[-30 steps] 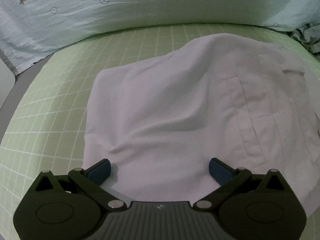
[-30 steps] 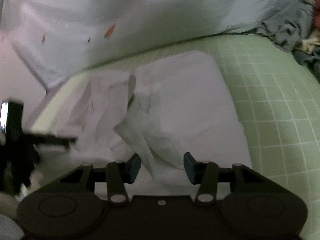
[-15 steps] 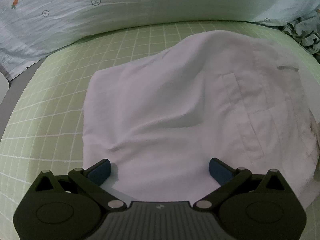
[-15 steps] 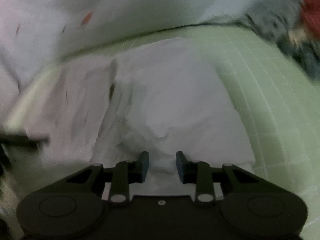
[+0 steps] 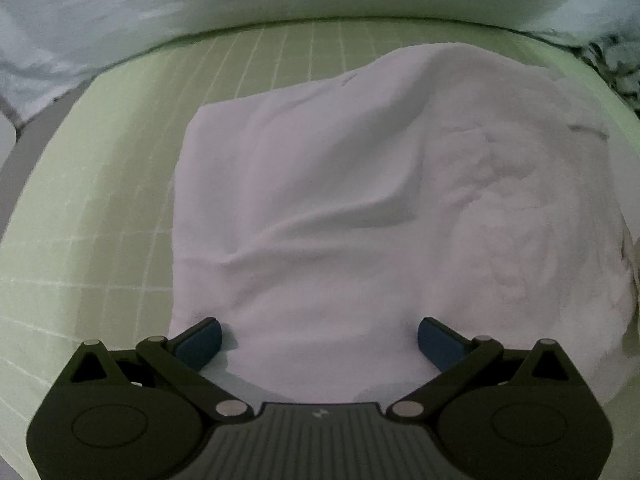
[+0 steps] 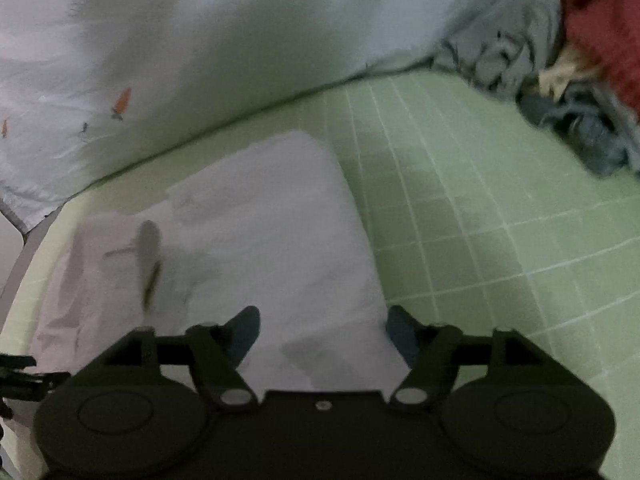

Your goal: Fold clothes

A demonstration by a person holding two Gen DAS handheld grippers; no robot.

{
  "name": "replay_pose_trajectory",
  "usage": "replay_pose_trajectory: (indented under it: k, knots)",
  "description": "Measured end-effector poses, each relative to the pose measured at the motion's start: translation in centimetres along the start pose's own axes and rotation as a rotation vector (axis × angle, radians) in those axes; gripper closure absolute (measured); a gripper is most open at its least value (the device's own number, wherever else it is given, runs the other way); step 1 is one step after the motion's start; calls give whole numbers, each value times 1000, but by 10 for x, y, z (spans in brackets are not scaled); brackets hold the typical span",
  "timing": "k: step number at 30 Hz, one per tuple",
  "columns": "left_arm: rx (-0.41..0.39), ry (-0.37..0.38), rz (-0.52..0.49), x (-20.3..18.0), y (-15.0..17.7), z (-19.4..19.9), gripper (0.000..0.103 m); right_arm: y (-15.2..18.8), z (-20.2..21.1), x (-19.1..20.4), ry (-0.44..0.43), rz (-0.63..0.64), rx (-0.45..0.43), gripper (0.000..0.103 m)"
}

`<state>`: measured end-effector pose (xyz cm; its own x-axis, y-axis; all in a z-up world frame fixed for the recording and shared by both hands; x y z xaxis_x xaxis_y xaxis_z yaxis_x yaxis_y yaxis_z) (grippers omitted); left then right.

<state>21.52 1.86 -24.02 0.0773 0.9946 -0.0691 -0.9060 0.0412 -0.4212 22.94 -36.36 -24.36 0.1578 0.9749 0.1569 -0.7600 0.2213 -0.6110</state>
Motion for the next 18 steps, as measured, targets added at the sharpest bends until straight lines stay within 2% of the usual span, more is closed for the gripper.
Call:
replay_pose_trajectory:
  k: [3,4,7,11,12,13,15,16,18]
  knots:
    - [4,38,50,5,-1,-6,0,-4,-22,-4,-7,3,26,29]
    - [5,51,65,6,-2,-8,0,-4,-28,-3,-18,5,30,26]
    - [8,67,81,6,-3,-12,0,-10,-35,5,-96,-7,22,26]
    - [16,55,85,7,-6,-15,0,-18,-42,8,-205,-100,30,25]
    - [19,55,85,9,-8,-16,0,-19,-43,4,-231,-146,40,33]
    - [23,56,85,11,-10,-18,0,-19,-45,-3,-258,-206,55,51]
    - [27,57,86,11,-11,-19,0,-16,-48,-20,-307,-357,102,75]
    - [29,57,85,12,-11,-19,0,-14,-48,-26,-341,-436,118,83]
    - [33,56,86,12,-13,-20,0,-11,-44,-37,-414,-583,133,90]
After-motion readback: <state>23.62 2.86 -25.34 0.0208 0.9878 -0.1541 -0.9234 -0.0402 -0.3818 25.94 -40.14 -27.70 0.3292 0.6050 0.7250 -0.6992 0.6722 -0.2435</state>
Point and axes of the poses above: each gripper's, at about its wrist camera, not at the fingertips, and z roughly against the way its jaws point, x to its left, y to its underside, the point moved 9 cm from there along -z, roughly the way its jaws point, and after that the axes turned 9 degrees about y, right-handed, at the moved point
